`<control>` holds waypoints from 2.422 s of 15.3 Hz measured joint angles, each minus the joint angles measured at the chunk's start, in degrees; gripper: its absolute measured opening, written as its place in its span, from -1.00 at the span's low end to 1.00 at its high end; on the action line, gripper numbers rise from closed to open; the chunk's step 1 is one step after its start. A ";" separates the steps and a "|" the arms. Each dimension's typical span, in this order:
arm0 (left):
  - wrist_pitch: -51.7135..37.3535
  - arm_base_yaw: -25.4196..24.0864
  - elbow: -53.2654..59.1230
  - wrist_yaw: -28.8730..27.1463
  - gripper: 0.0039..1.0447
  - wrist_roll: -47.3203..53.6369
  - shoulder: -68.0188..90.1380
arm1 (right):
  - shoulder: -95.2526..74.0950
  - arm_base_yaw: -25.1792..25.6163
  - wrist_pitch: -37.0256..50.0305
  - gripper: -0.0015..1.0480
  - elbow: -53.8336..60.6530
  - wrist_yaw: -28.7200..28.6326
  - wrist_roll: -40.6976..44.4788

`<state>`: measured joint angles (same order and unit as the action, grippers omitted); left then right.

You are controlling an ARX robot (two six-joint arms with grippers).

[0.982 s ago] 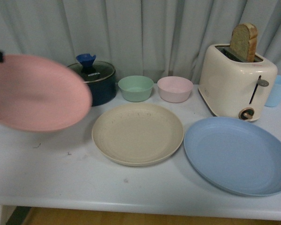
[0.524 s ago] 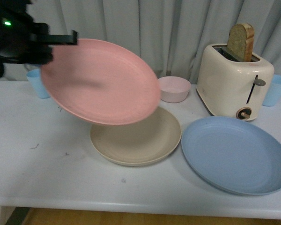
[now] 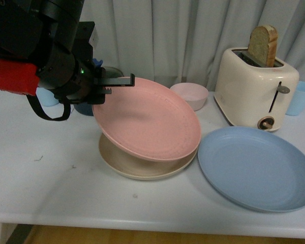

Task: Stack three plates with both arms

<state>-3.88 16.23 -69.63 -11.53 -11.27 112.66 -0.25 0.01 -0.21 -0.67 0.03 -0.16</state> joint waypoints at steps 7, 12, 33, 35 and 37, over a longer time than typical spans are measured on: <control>-3.04 -0.68 0.44 -0.24 -0.49 -3.63 5.14 | 0.00 0.00 0.00 0.87 0.00 -0.02 -0.02; -14.86 -2.05 8.68 -0.55 0.55 -2.99 -5.86 | 0.00 0.00 0.00 0.87 0.00 0.00 -0.02; -29.59 -16.17 66.47 11.52 -0.97 10.45 -75.52 | 0.00 0.00 0.02 0.87 0.00 -0.02 0.00; -29.22 -16.17 68.98 11.56 -0.97 10.47 -77.96 | 0.00 0.00 0.00 0.87 0.00 0.00 -0.02; -26.29 -16.17 68.98 11.52 -0.97 10.45 -81.90 | 0.00 0.00 0.00 0.87 0.00 -0.02 0.00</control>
<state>-30.17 0.05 -0.64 -0.01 -0.82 30.76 -0.25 0.01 -0.21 -0.67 0.01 -0.16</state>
